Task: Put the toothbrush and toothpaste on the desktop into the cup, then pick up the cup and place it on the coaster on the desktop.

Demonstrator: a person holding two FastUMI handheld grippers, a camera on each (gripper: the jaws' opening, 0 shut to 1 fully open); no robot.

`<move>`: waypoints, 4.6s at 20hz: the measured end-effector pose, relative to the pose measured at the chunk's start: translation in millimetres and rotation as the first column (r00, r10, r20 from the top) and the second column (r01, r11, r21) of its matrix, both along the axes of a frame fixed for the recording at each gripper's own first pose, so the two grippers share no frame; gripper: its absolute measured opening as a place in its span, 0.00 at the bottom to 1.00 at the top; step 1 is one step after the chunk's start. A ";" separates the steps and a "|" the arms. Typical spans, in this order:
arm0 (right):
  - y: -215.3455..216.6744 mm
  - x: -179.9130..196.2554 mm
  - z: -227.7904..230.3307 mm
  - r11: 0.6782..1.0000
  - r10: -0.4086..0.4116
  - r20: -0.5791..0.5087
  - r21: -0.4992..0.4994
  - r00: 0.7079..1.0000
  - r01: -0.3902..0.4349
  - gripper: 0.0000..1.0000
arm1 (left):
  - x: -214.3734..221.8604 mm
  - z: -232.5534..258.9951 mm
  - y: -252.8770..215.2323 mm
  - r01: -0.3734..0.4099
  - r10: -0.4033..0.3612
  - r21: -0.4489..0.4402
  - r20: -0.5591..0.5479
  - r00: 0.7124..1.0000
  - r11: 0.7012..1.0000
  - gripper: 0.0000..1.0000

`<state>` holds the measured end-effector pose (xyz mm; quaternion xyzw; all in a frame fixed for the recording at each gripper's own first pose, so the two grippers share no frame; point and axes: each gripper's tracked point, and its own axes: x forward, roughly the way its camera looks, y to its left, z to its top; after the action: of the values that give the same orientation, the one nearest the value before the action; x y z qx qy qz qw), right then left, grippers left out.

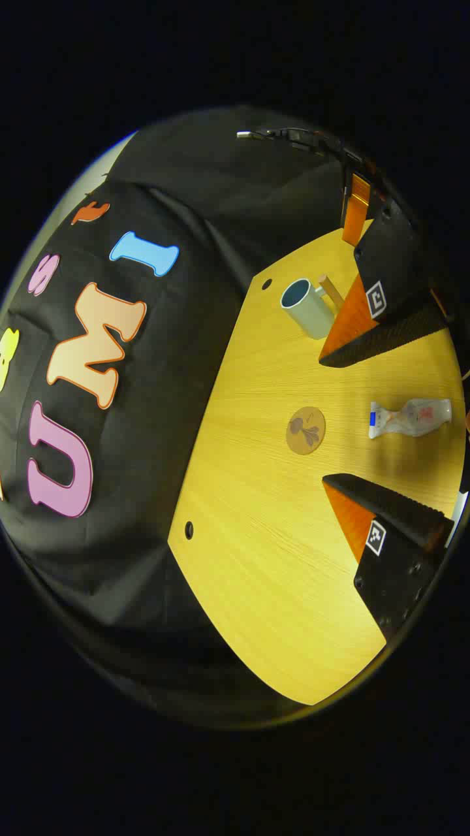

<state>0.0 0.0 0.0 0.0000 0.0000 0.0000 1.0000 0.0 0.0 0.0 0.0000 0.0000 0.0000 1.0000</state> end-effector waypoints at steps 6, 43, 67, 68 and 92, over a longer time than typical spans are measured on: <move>-4.6 3.9 -15.3 0.999 -0.018 -0.054 -0.032 0.998 0.016 0.98 | 3.7 -11.4 8.9 -0.022 0.026 0.079 -0.047 0.999 0.997 0.95; -9.2 96.8 -102.0 0.980 -0.199 -0.550 -0.099 0.811 0.174 0.39 | 11.3 -58.4 34.9 -0.098 0.133 0.193 -0.176 0.975 0.976 0.95; -9.8 96.7 -99.2 0.988 -0.146 -0.444 -0.117 0.884 0.104 0.10 | 47.8 -133.5 -3.7 -0.048 0.113 0.133 -0.539 0.834 0.990 0.76; -9.9 96.5 -99.4 0.988 -0.142 -0.442 -0.115 0.886 0.101 0.10 | 49.3 -135.4 -2.6 -0.056 0.118 0.129 -0.548 0.828 0.990 0.74; -37.2 80.7 -56.1 0.993 -0.120 -0.257 -0.019 0.959 0.119 0.07 | 42.9 -109.6 -17.6 -0.047 0.085 0.100 -0.420 0.903 0.994 0.02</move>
<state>80.7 -37.2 -56.1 -0.0016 0.1301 -0.0602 0.9897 42.9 -17.6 -109.6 0.0436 0.2171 0.0339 0.9746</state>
